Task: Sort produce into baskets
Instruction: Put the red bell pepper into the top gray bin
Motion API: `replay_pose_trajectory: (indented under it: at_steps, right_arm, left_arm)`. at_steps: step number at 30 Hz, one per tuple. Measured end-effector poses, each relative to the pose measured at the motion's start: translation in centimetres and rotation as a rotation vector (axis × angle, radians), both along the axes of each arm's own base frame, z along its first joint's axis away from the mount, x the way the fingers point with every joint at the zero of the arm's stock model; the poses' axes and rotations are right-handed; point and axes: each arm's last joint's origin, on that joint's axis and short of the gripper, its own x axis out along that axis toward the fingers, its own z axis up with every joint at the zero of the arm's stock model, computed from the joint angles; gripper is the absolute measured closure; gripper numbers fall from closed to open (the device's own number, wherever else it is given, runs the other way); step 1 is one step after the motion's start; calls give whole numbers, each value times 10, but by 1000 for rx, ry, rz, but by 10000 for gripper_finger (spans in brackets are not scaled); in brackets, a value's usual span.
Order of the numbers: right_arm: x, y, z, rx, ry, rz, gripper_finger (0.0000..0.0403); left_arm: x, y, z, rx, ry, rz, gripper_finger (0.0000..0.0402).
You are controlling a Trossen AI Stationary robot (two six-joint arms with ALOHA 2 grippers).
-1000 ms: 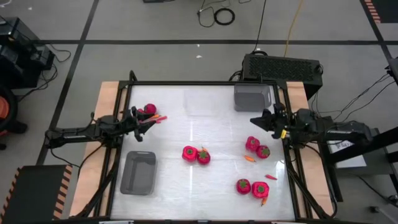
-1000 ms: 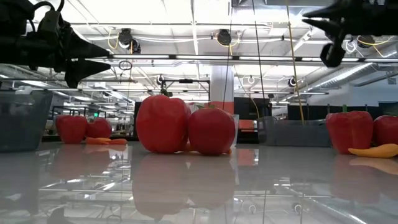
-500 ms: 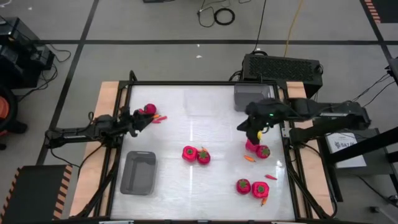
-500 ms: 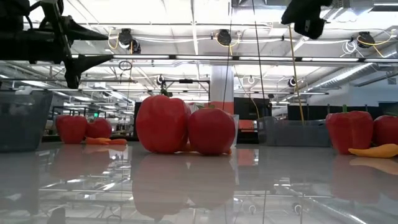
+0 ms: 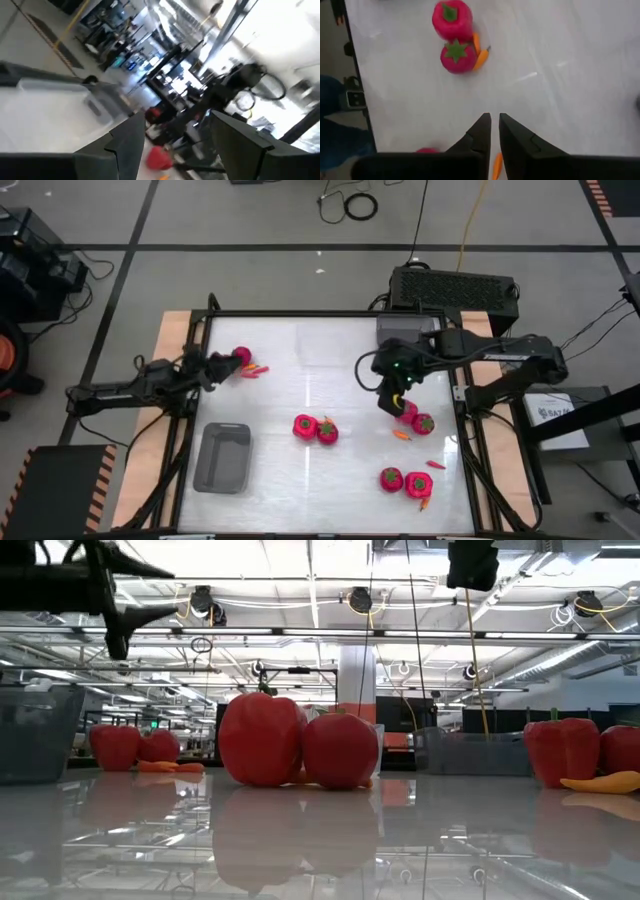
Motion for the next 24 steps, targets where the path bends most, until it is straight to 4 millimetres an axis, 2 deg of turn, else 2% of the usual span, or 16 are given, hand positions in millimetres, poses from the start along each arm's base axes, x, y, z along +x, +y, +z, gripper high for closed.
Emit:
replay_pose_trajectory:
  at_steps: [5, 9, 12, 15, 19, 24]
  right_arm:
    - [-7, -1, -4, 6, 88, -12, 319]
    - [-10, -1, -5, 7, 116, -14, 253]
    - [-11, -1, -7, 2, 143, -50, 195]
    - [-11, -2, -14, -6, 196, -70, 135]
    - [-12, -2, -27, 0, 255, -92, 63]
    - [-15, -2, -47, 3, 330, -112, 9]
  left_arm:
    - [9, 1, 38, 145, 194, 15, 176]
    - [27, 2, 69, 308, 348, 17, 176]
    - [43, 2, 85, 453, 417, 11, 176]
    - [58, 1, 87, 565, 485, -17, 176]
    - [72, 0, 77, 575, 551, -79, 175]
    - [83, 1, 66, 539, 624, -110, 175]
